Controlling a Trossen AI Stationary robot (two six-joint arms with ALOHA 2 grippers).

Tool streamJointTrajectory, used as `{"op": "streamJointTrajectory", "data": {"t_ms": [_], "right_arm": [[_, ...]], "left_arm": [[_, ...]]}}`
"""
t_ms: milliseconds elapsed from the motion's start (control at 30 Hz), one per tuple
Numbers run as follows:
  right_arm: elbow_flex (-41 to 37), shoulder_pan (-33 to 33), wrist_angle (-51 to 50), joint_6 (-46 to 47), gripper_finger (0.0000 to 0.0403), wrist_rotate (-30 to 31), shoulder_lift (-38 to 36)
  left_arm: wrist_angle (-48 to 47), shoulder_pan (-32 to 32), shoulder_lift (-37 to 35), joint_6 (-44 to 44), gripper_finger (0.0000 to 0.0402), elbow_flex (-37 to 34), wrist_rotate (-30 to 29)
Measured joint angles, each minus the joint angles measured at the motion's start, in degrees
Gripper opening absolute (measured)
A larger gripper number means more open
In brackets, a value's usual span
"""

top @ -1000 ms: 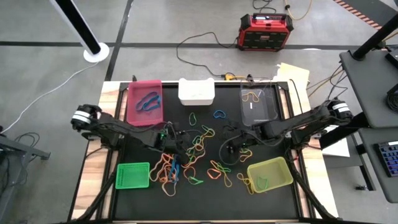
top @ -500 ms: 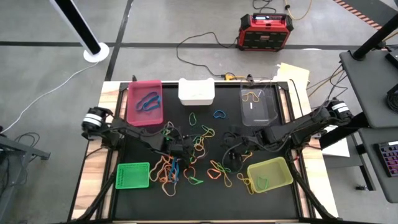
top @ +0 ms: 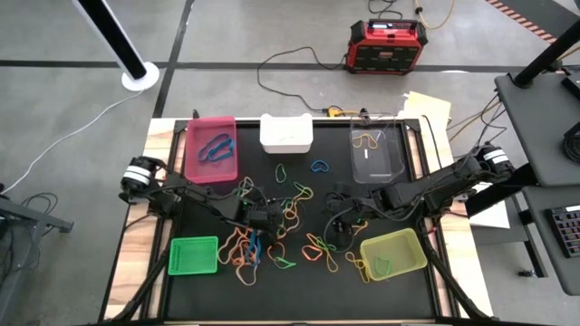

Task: Sort rubber bands into baskets
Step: Put the light yellow rubber band into the green bin

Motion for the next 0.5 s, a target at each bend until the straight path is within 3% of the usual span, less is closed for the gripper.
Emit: {"op": "streamJointTrajectory", "data": {"t_ms": [267,500], "right_arm": [[-0.02,0.00,0.01,-0.46,0.0150,1.49,0.00],[-0.02,0.00,0.00,-0.87,0.0150,3.10,0.00]], "left_arm": [[-0.09,-0.54,-5.98,1.55,0.0000,0.00,-0.22],[-0.51,-2.54,-16.71,4.60,0.0000,0.00,-1.02]]}}
